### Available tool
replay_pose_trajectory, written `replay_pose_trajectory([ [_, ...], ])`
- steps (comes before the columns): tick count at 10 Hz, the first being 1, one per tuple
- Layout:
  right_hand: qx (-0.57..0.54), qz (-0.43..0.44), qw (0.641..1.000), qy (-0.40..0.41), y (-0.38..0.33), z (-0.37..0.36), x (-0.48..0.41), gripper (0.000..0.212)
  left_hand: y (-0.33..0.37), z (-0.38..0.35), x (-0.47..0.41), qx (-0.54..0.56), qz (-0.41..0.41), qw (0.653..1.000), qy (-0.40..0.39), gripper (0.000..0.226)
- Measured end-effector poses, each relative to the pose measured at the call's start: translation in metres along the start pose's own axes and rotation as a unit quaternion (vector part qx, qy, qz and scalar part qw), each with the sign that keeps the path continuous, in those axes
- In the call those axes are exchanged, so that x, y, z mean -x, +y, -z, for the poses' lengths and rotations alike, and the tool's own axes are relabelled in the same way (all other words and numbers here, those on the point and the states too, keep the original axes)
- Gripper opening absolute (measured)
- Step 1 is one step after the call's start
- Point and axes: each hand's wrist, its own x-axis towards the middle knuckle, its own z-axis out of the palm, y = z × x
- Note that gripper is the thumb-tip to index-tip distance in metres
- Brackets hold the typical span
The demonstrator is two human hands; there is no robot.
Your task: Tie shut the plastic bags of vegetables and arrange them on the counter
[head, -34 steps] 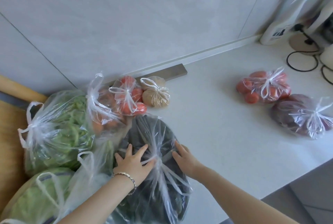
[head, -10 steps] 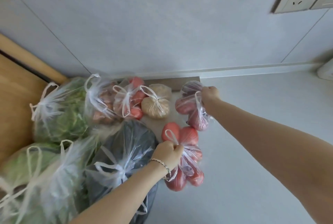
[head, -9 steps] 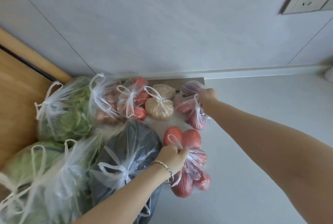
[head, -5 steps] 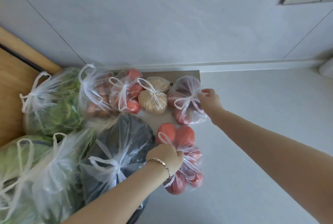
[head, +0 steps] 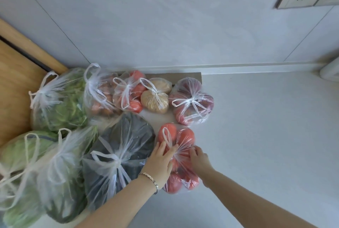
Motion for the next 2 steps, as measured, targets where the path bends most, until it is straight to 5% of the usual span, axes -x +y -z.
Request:
replay_pose_trajectory([
  [2, 0.231, 0.009, 0.972, 0.025, -0.016, 0.017, 0.006, 0.049, 0.002, 0.025, 0.001, 0.017, 0.0, 0.999, -0.044, 0.045],
])
